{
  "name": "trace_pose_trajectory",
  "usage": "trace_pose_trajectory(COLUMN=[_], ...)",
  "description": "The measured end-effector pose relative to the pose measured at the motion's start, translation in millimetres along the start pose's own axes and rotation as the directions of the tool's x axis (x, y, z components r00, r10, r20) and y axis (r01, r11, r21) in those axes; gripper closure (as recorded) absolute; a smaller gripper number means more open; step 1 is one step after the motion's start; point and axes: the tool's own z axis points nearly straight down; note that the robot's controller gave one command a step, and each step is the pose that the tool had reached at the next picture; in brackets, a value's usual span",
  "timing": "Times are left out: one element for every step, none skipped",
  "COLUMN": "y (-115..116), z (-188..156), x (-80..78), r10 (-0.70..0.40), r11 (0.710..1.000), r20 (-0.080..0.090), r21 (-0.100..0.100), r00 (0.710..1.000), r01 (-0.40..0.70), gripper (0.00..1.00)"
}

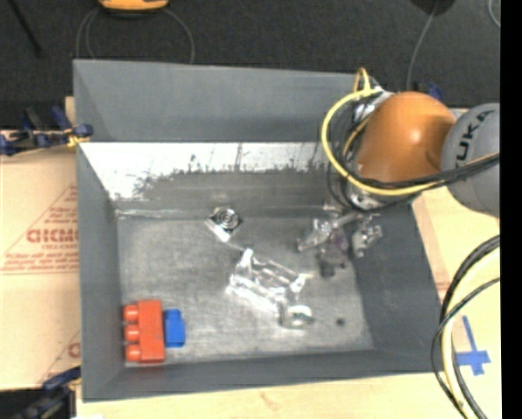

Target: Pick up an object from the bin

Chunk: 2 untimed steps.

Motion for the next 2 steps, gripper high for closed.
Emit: trace_pose_trajectory(y=[-2.5, -3.0], z=[-2.7, -3.6], x=[-4.3, -0.9], r10=[-0.001, 0.004], r11=[1.000, 1.000], r20=[-0.013, -0.017], r21=[0.001, 0.003], r00=[1.000, 1.000], r01=[0.001, -0.004], gripper=[0.00, 1.00])
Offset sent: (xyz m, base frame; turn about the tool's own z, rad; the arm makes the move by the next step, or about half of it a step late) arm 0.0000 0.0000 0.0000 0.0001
